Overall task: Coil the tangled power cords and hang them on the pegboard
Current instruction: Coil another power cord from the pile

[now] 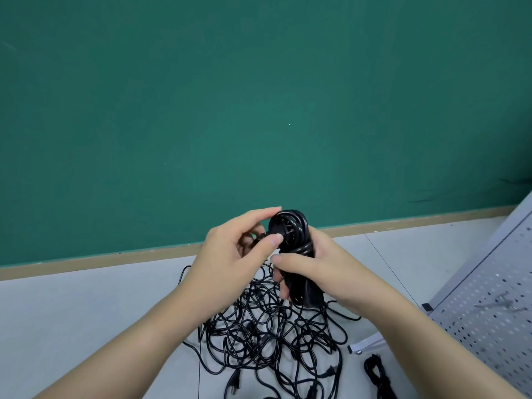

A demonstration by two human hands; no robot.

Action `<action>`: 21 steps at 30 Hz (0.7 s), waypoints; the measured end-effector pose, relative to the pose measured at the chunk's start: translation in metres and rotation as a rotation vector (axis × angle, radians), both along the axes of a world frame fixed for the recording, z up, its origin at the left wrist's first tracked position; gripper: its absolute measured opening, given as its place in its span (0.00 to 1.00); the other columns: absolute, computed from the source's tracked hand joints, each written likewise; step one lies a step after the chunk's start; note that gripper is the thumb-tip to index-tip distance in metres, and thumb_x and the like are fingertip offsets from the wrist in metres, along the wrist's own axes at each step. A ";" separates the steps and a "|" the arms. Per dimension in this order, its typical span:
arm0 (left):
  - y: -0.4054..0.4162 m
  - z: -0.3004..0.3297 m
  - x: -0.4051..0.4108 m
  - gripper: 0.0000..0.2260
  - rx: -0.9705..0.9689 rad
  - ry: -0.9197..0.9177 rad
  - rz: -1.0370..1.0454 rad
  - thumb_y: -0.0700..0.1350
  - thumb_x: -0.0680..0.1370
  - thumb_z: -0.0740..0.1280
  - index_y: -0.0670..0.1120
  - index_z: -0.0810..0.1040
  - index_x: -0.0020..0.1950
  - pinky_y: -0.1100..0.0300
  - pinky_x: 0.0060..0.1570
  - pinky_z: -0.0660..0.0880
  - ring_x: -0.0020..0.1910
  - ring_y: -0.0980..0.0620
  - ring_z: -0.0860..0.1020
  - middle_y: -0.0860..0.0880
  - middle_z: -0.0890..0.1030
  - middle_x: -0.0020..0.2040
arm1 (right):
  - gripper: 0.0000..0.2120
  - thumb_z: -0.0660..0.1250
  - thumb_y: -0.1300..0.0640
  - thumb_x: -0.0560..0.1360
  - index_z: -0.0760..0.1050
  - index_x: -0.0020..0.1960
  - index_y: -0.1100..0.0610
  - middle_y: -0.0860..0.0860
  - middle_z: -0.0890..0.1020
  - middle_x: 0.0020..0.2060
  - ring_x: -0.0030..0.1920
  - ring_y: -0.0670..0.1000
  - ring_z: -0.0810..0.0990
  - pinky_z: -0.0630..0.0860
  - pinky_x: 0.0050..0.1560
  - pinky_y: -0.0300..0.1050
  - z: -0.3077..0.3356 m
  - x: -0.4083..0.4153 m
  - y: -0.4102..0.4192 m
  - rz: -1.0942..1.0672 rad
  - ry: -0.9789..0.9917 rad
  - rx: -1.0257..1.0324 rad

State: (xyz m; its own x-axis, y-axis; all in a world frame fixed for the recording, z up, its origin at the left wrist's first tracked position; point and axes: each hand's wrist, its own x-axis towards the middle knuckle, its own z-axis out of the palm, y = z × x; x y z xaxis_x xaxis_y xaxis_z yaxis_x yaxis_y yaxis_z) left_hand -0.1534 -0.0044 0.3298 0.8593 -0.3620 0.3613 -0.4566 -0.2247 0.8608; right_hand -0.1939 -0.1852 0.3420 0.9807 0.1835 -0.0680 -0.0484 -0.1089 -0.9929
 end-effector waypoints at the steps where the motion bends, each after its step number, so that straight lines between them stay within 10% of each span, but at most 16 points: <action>1: 0.001 0.000 0.002 0.16 0.005 0.001 0.002 0.45 0.80 0.72 0.61 0.81 0.65 0.57 0.45 0.75 0.41 0.46 0.76 0.52 0.81 0.45 | 0.14 0.72 0.61 0.78 0.72 0.60 0.59 0.57 0.83 0.39 0.35 0.60 0.82 0.80 0.40 0.52 0.000 0.000 -0.001 0.006 0.025 0.028; 14: 0.002 -0.014 0.004 0.07 0.097 0.061 -0.058 0.46 0.82 0.69 0.58 0.84 0.54 0.41 0.53 0.77 0.48 0.45 0.82 0.55 0.86 0.48 | 0.21 0.61 0.47 0.79 0.78 0.58 0.64 0.63 0.80 0.42 0.35 0.58 0.78 0.77 0.38 0.48 -0.002 0.004 -0.022 0.044 0.299 0.488; 21: -0.006 -0.017 -0.001 0.10 0.119 0.066 -0.018 0.50 0.82 0.67 0.52 0.83 0.43 0.49 0.43 0.75 0.38 0.46 0.79 0.50 0.82 0.36 | 0.23 0.55 0.41 0.84 0.77 0.63 0.58 0.61 0.80 0.45 0.38 0.57 0.79 0.78 0.39 0.49 -0.015 0.001 -0.024 0.087 0.403 0.298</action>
State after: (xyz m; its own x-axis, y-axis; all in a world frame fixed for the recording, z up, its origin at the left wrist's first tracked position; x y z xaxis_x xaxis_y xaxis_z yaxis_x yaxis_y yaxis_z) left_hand -0.1543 -0.0099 0.3131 0.8727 -0.4143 0.2582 -0.4050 -0.3193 0.8568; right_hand -0.1932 -0.2096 0.3269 0.8675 0.3327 -0.3698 -0.4372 0.1554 -0.8858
